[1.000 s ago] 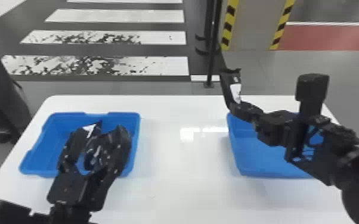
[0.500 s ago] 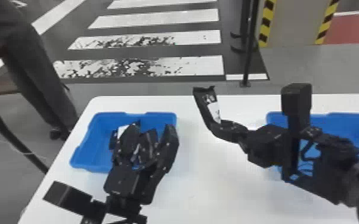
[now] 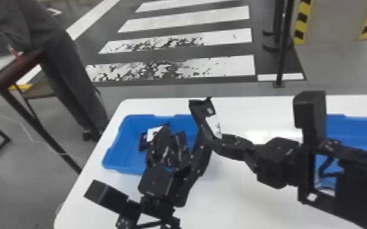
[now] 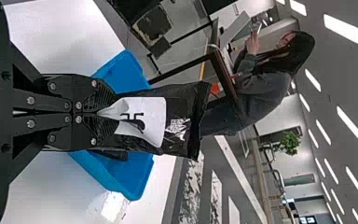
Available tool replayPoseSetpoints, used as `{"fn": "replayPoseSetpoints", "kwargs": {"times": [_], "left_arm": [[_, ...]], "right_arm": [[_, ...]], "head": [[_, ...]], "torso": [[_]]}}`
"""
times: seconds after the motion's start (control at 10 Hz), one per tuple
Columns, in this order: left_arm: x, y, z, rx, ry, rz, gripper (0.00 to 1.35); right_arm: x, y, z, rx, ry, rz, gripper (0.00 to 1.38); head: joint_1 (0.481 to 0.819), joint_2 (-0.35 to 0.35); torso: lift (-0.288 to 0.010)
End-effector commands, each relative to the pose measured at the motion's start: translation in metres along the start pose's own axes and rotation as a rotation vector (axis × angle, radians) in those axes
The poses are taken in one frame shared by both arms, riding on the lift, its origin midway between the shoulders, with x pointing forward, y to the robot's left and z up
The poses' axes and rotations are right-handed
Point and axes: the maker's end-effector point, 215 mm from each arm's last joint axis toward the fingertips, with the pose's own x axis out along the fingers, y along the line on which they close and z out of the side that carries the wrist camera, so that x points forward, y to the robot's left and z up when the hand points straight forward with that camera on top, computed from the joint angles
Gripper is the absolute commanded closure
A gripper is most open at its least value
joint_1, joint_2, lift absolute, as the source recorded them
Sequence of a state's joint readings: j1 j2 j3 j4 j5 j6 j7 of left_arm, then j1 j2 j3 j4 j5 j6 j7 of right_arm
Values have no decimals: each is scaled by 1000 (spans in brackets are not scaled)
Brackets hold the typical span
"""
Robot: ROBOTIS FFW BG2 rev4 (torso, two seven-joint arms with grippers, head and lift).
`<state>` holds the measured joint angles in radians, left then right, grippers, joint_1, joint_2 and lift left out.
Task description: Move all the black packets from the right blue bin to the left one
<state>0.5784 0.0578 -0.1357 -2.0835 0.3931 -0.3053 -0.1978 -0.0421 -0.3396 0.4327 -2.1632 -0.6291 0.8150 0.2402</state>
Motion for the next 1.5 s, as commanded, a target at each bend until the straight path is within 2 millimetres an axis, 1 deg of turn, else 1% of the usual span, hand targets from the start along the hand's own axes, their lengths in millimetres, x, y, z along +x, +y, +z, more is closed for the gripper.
{"fn": "replayPoseSetpoints", "kwargs": {"times": [0.0, 0.1, 0.2, 0.3, 0.4, 0.5, 0.6, 0.7, 0.8, 0.9, 1.1, 1.2, 1.3, 1.4], "left_arm": [[1, -1, -3, -3, 8, -1, 124], [0, -1, -5, -4, 15, -2, 124], [1, -3, -4, -6, 11, -4, 124], [1, -4, -4, -7, 10, -7, 124], [1, -1, -6, -4, 18, -3, 150], [2, -1, -21, -14, 85, -3, 521], [3, -3, -29, -20, 135, 1, 1056], [3, 0, -22, 1, 124, 16, 1161], [2, 4, -24, 1, 132, 29, 1213], [-1, 9, -22, -1, 126, 48, 1211], [-1, 9, -20, 15, 119, 48, 1211], [1, 8, -18, 17, 113, 45, 1211], [2, 7, -17, 19, 111, 44, 1211], [2, 9, -15, 28, 104, 46, 1211]], "right_arm": [[6, 23, -5, 6, 12, 53, 1170], [10, 42, -13, 16, 30, 98, 1170], [13, 58, -17, 20, 37, 130, 1170], [14, 63, -18, 20, 42, 141, 1170], [13, 63, -19, 21, 45, 140, 1170], [13, 62, -18, 20, 45, 139, 1170], [13, 61, -17, 16, 44, 136, 1170], [13, 62, -17, 18, 44, 137, 1170], [14, 61, -18, 21, 45, 137, 1170], [14, 61, -18, 21, 45, 137, 1170], [15, 61, -17, 37, 35, 144, 1170], [16, 61, -14, 55, 19, 151, 1039], [16, 56, -10, 58, 0, 142, 435], [14, 52, -9, 62, -3, 137, -2]], "head": [[695, 286], [695, 293], [695, 315], [695, 338], [695, 350], [695, 350], [695, 350], [695, 350], [695, 348], [695, 350], [695, 350], [695, 350], [695, 350], [695, 350]], "torso": [[-140], [-140], [-140], [-140], [-140], [-140], [-140], [-140], [-140], [-140], [-140], [-140], [-140], [-140]]}}
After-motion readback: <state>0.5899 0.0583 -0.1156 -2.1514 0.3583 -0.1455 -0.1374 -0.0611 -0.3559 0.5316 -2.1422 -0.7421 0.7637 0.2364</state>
